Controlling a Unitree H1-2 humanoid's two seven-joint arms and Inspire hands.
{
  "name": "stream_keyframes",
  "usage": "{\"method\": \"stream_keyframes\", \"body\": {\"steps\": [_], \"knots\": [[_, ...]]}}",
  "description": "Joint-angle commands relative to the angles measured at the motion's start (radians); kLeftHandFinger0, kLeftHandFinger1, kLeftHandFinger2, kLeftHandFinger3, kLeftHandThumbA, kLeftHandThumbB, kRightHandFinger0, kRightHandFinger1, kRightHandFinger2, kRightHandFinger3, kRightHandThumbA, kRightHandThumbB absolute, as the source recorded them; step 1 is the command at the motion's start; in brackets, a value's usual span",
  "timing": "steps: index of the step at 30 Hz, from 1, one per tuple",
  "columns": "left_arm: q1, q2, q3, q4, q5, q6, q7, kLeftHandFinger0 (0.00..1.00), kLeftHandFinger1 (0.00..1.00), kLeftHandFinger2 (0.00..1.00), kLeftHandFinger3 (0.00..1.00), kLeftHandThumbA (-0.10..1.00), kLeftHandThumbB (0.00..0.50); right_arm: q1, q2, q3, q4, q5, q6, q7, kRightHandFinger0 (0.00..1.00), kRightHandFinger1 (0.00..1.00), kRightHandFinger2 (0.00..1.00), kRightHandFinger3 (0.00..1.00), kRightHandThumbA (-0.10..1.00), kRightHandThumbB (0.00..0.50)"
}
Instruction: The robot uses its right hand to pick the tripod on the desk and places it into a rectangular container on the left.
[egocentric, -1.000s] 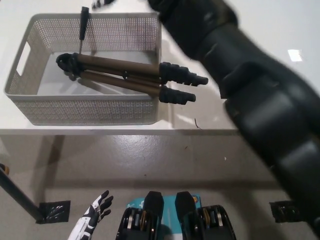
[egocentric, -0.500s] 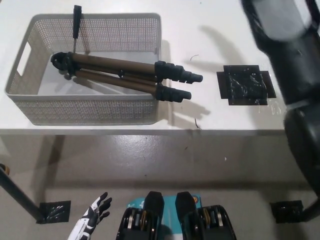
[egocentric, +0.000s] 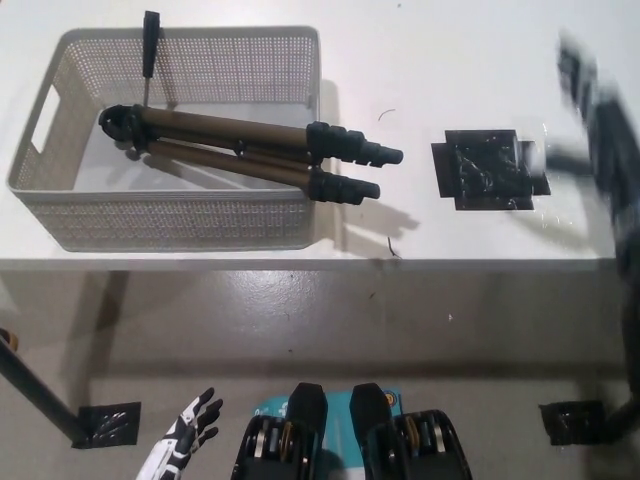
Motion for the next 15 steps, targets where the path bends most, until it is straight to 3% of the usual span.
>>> {"method": "stream_keyframes", "body": {"steps": [1, 5, 7, 13, 15], "knots": [[-0.052, 0.012, 0.029, -0.003, -0.042, -0.05, -0.006, 1.0, 1.0, 1.0, 1.0, 1.0, 0.243, 0.549, 0.119, 0.103, -0.785, 0.383, -0.267, 0.052, 1.0, 1.0, 1.0, 1.0, 1.0, 0.379], [-0.067, 0.013, 0.035, 0.0, -0.046, -0.046, -0.005, 1.0, 1.0, 1.0, 1.0, 1.0, 0.246, 0.632, 0.154, 0.185, -0.668, 0.376, -0.295, 0.118, 1.0, 1.0, 1.0, 1.0, 1.0, 0.37], [-0.072, 0.012, 0.035, -0.005, -0.045, -0.04, -0.006, 1.0, 1.0, 1.0, 1.0, 1.0, 0.233, 0.651, 0.171, 0.202, -0.623, 0.379, -0.318, 0.138, 1.0, 1.0, 1.0, 1.0, 1.0, 0.314], [-0.093, 0.011, 0.038, -0.015, -0.039, -0.026, -0.004, 1.0, 1.0, 1.0, 1.0, 1.0, 0.231, 0.674, 0.203, 0.275, -0.419, 0.3, -0.322, 0.171, 1.0, 1.0, 1.0, 1.0, 1.0, 0.39], [-0.098, 0.01, 0.039, -0.017, -0.036, -0.024, -0.001, 1.0, 1.0, 1.0, 1.0, 1.0, 0.223, 0.672, 0.206, 0.285, -0.359, 0.305, -0.335, 0.181, 1.0, 1.0, 1.0, 1.0, 1.0, 0.381]]}}
